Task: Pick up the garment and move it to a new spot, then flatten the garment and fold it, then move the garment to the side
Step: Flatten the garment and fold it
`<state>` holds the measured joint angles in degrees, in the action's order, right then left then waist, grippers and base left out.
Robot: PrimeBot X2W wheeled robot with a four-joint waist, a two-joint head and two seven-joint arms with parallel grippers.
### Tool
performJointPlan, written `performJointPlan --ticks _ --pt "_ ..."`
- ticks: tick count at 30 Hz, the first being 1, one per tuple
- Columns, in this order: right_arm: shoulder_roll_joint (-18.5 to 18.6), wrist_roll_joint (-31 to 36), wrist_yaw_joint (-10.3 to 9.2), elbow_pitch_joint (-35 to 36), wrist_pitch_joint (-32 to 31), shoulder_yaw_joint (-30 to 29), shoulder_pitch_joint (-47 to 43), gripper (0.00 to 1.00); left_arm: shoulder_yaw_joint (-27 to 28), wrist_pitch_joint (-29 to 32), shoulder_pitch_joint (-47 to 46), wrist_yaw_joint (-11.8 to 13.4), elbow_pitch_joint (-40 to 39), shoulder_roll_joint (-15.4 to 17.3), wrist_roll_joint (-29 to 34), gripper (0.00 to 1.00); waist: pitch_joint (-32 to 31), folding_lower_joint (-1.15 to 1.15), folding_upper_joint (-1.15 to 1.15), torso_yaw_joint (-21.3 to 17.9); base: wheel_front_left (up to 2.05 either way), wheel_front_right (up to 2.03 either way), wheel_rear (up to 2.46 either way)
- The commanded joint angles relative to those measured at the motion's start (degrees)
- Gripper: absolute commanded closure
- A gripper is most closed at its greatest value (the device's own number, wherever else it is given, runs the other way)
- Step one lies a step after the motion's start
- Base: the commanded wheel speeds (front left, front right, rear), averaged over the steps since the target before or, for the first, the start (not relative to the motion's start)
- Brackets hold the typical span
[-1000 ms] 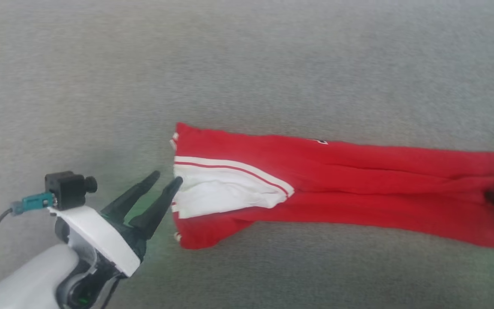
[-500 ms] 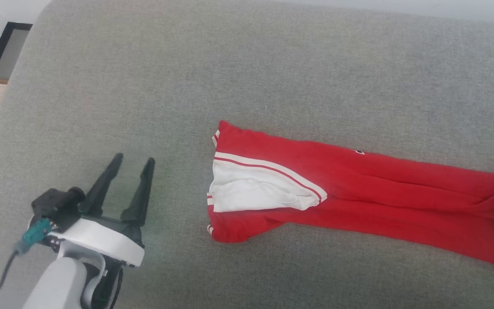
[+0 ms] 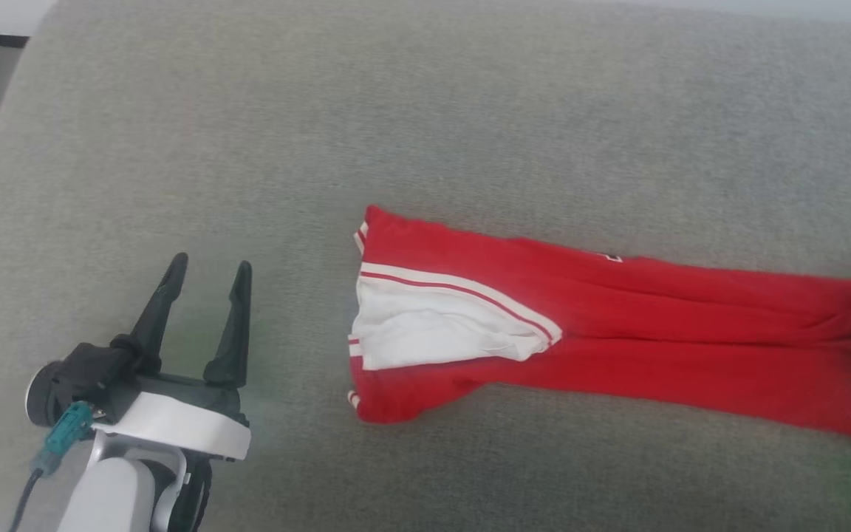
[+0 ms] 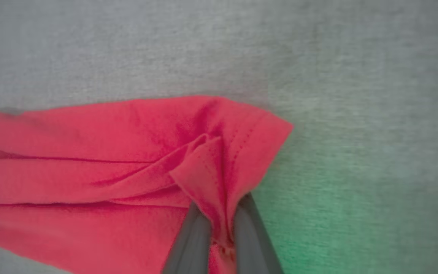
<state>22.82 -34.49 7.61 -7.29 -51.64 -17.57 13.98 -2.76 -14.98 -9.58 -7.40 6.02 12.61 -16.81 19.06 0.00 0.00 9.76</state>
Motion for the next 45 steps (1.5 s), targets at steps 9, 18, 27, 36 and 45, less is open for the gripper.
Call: performJointPlan --ticks 9,18,27,36,45 --pt "4.21 5.25 -0.15 -2.34 5.57 -10.27 4.62 1.00 -0.26 -0.26 -0.44 -0.07 -4.26 0.95 0.93 0.00 2.55 0.00 0.00 -4.84 0.00 0.00 0.00" --pt "9.43 12.34 -0.13 -8.10 10.83 -19.29 7.00 1.00 -0.82 -0.26 -1.81 -0.07 -3.43 0.99 1.71 0.00 2.18 0.00 0.00 -5.93 0.00 0.00 0.00" --pt "6.92 6.93 -0.12 -1.16 11.61 -8.62 1.70 1.00 0.50 -0.26 0.32 -0.07 -2.33 0.06 1.63 0.00 -1.48 0.00 0.00 -6.21 0.00 0.00 0.00" --pt "1.54 0.51 -0.11 16.81 7.69 6.75 -3.27 1.00 -0.48 -0.27 2.02 -0.07 -0.52 -0.82 0.55 0.00 -3.95 0.00 0.00 -5.38 0.00 0.00 0.00" --pt "-1.66 0.75 -0.11 18.63 6.11 21.08 -1.18 1.00 -1.41 -0.27 1.89 -0.07 0.19 -2.49 -0.19 0.00 -4.55 0.00 0.00 -2.92 0.00 0.00 0.00"
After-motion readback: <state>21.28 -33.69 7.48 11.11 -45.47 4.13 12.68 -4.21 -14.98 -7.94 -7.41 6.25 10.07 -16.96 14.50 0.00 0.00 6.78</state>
